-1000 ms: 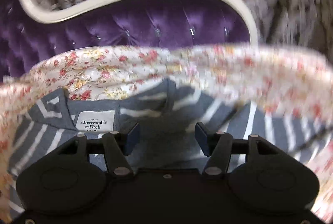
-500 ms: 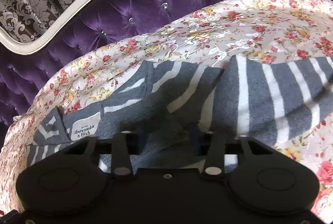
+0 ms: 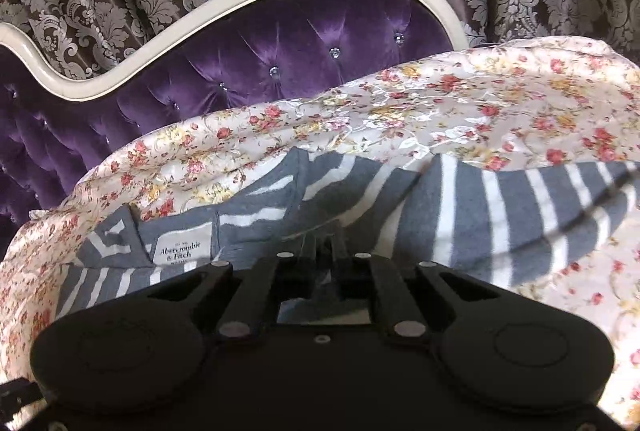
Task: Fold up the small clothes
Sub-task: 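Move the right tool over the other sleeve and grasp its cuff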
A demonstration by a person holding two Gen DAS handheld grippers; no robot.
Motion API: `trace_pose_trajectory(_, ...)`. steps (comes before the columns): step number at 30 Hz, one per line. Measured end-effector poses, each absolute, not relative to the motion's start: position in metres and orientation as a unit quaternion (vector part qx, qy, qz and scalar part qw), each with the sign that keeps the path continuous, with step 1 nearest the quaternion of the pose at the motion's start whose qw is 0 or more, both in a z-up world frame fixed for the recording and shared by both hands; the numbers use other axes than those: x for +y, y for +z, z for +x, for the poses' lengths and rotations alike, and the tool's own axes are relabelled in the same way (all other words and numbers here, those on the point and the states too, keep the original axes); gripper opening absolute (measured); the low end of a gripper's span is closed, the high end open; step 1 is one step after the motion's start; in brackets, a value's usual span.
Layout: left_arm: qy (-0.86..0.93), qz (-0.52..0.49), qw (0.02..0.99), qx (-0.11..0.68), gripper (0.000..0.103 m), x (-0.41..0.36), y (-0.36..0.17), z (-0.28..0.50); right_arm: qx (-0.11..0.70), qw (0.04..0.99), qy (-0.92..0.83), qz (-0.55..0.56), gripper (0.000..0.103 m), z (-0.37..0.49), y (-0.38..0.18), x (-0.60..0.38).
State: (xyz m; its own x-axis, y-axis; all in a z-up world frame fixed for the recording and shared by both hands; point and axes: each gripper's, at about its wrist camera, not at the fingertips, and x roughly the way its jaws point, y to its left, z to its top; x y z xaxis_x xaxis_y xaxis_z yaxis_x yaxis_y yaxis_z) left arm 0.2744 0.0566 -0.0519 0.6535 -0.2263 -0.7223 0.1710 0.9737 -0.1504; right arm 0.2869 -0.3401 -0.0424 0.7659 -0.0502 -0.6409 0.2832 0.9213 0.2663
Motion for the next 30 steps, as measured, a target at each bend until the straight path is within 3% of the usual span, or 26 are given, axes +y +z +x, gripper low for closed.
trace_pose_trajectory(11, -0.107, -0.024, 0.905, 0.410, 0.052, 0.053, -0.052, 0.275, 0.389, 0.905, -0.115, 0.131, 0.023, 0.283, -0.071, -0.335)
trace_pose_trajectory(13, -0.106, -0.025, 0.905, 0.410, 0.052, 0.054, -0.052, 0.275, 0.387, 0.905, -0.119, 0.129, 0.040, 0.279, -0.070, -0.337)
trace_pose_trajectory(14, -0.105, -0.025, 0.905, 0.410, 0.052, 0.054, -0.052, 0.275, 0.386, 0.906, -0.120, 0.128, 0.043, 0.278, -0.069, -0.338)
trace_pose_trajectory(24, -0.094, -0.013, 0.904, 0.417, 0.052, 0.051, -0.053, 0.275, 0.370, 0.912, -0.135, 0.116, 0.053, 0.261, -0.054, -0.355)
trace_pose_trajectory(27, -0.075, 0.021, 0.911, 0.406, 0.052, 0.044, -0.049, 0.271, 0.363, 0.914, -0.143, 0.116, 0.061, 0.253, -0.049, -0.368)
trace_pose_trajectory(30, -0.042, 0.061, 0.921, 0.382, 0.052, 0.034, -0.043, 0.264, 0.360, 0.911, -0.159, 0.125, 0.062, 0.243, -0.043, -0.389)
